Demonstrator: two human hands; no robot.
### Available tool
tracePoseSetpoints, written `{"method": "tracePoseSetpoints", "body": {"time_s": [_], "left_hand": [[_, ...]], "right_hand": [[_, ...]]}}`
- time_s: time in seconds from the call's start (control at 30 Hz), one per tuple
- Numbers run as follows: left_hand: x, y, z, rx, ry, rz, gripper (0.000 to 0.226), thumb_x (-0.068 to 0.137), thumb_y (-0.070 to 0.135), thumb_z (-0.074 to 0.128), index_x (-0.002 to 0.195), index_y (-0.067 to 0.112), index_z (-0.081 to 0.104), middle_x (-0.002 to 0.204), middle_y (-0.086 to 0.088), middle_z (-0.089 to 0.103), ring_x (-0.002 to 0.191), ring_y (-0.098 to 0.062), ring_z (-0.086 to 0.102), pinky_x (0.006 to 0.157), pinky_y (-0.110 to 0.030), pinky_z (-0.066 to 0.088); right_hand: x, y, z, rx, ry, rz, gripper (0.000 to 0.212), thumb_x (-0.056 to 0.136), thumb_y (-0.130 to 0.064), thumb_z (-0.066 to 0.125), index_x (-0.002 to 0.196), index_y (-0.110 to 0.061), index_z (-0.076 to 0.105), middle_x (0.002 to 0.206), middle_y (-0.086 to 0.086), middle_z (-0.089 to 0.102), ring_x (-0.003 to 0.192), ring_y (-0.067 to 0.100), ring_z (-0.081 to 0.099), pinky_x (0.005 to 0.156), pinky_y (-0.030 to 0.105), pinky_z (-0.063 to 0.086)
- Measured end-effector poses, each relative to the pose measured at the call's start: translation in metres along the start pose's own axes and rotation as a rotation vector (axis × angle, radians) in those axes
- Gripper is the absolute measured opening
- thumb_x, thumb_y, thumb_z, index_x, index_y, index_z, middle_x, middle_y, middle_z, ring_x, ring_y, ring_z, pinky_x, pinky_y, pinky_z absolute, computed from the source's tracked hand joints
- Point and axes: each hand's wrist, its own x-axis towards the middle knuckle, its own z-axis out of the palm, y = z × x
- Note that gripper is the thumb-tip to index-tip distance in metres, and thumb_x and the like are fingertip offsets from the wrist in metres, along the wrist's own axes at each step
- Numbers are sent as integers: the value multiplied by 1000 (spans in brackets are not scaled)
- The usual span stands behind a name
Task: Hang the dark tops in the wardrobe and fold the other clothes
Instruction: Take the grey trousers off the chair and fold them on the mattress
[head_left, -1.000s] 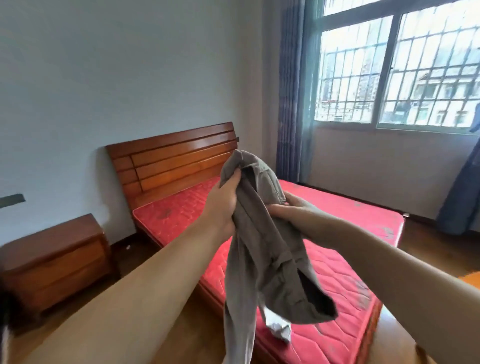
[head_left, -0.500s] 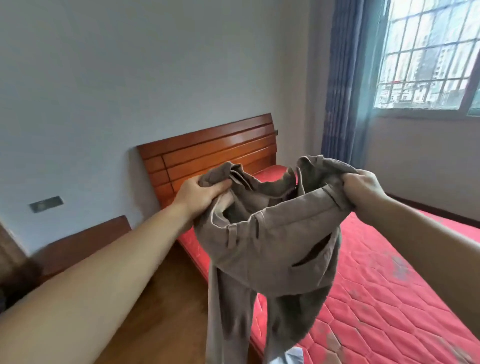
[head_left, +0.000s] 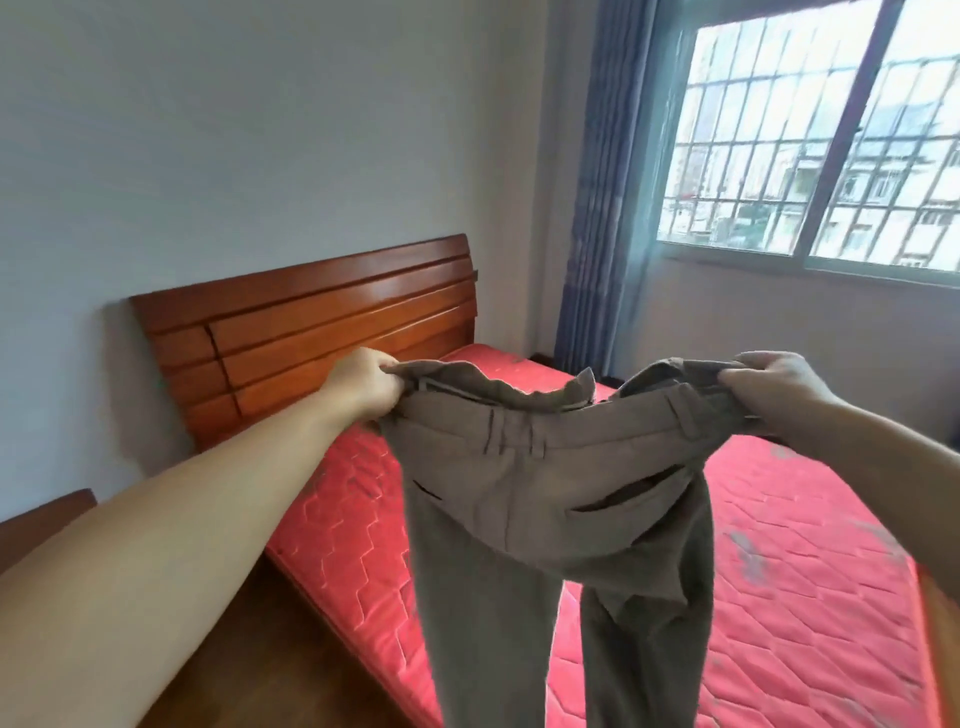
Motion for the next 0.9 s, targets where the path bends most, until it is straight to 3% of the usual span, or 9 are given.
{"method": "tracePoseSetpoints", "body": {"time_s": [0.2,0.27,0.43,0.53,0.6,0.7,0.77,0.83,0.9], "left_hand": [[78,62,15,-735,-77,-43,38,92,-4,38,72,19,61,60,-1,62,54,-17,59,39,-16,42],[98,78,19,-915,-94,-85,41,93,-4,34,73,17,63,65,-4,65,61,-19,61,52,-23,49],[155,111,27,-995,-244,-110,49,92,0,23,117,-2,65,112,-23,67,104,-34,64,75,-38,56],[186,137,30,-1086,-236,-51,45,96,2,27,96,5,72,98,-18,71,98,-32,66,70,-34,58],[208,155,25,-1274,-114,4,39,96,1,33,85,8,70,102,-22,67,105,-37,64,91,-43,55],[243,174,13,-1556,-99,95,25,96,-1,39,97,5,63,108,-22,61,103,-35,60,100,-48,46],[272,171,14,-1257,-13,270,33,87,-10,39,103,8,61,101,-15,61,99,-32,58,83,-39,50],[299,158,22,-551,171,483,36,79,-8,47,104,16,57,97,-5,60,93,-25,55,72,-30,46],[316,143,48,18,52,597,41,72,1,59,107,24,57,94,-1,61,86,-21,55,67,-28,43]], "right_hand": [[28,-10,31,-790,-58,-1,9,72,-15,64,64,-15,61,65,6,63,49,22,62,42,20,44],[50,-13,42,-870,-7,-4,11,76,-23,61,68,-17,63,69,6,64,57,24,63,48,21,42],[123,-45,71,-130,2,149,22,85,-11,42,83,-3,63,73,15,60,57,26,56,47,22,42],[157,-76,78,165,18,148,29,85,-4,39,100,-3,64,81,17,63,65,29,61,53,27,48],[182,-105,83,334,77,89,31,91,-4,42,112,-7,63,87,11,64,73,28,62,56,28,50],[209,-144,72,590,333,21,26,102,1,33,117,10,51,110,16,65,103,19,63,95,21,47],[227,-154,65,605,296,-70,26,103,-2,32,108,10,55,92,8,66,91,12,64,91,19,43],[228,-144,59,408,366,-59,34,102,-15,35,124,5,53,82,-1,52,84,19,54,67,24,43],[229,-106,68,281,366,-11,29,100,-17,40,118,-4,59,76,-2,50,72,18,53,56,23,43]]}}
